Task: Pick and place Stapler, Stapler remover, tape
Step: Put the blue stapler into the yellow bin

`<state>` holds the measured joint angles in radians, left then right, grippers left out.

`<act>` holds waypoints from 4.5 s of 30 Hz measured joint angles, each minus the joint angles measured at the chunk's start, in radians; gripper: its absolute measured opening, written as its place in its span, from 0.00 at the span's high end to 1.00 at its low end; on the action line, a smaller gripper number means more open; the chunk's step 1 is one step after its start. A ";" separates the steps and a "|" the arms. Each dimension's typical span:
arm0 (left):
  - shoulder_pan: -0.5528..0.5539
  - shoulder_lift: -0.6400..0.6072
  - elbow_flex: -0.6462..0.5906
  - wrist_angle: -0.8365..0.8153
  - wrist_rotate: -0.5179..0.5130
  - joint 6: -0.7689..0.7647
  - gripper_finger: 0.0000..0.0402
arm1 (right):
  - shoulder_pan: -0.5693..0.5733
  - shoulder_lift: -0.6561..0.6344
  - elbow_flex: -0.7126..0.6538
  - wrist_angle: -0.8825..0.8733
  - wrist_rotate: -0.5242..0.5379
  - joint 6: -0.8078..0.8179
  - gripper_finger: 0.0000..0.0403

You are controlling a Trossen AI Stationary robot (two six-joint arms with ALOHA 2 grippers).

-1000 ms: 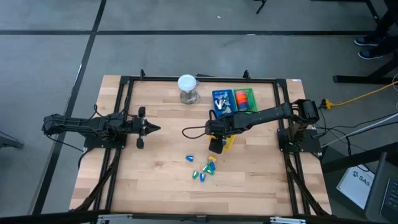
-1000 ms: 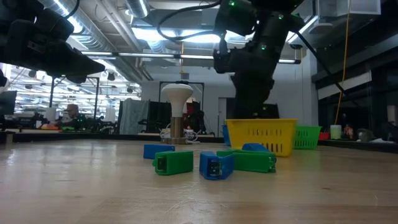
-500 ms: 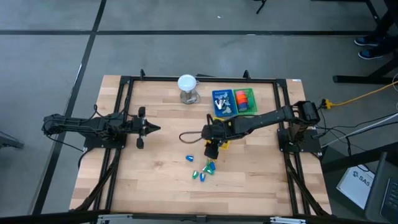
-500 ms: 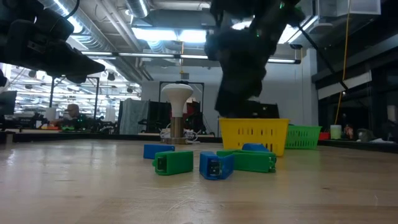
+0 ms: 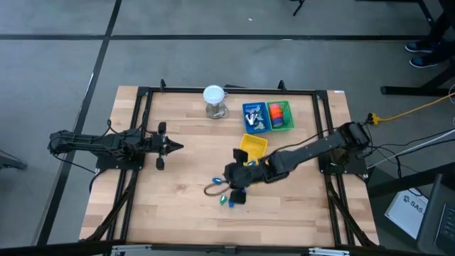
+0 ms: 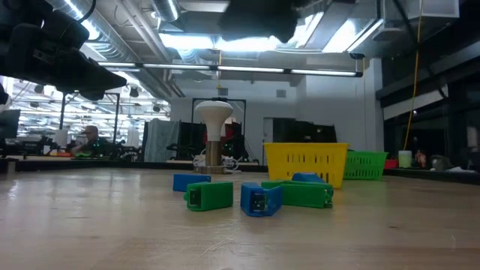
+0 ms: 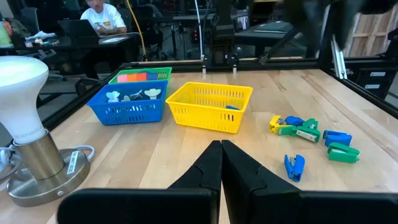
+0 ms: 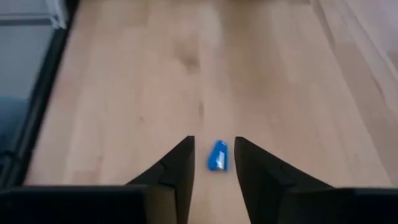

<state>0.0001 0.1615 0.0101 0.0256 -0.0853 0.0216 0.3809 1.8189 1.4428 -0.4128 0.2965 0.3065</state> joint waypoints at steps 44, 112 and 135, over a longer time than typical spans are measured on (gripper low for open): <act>0.000 0.000 0.000 0.000 0.000 0.000 1.00 | -0.001 0.239 -0.007 0.080 -0.080 0.051 0.42; 0.000 0.000 0.000 0.000 0.000 0.000 1.00 | -0.116 0.055 -0.063 -0.015 -0.027 0.031 0.84; 0.000 0.000 0.000 0.000 0.000 0.000 1.00 | -0.209 -0.252 -0.548 0.084 -0.040 0.298 0.84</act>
<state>0.0001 0.1616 0.0101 0.0257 -0.0853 0.0216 0.1718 1.5664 0.8947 -0.3291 0.2565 0.6047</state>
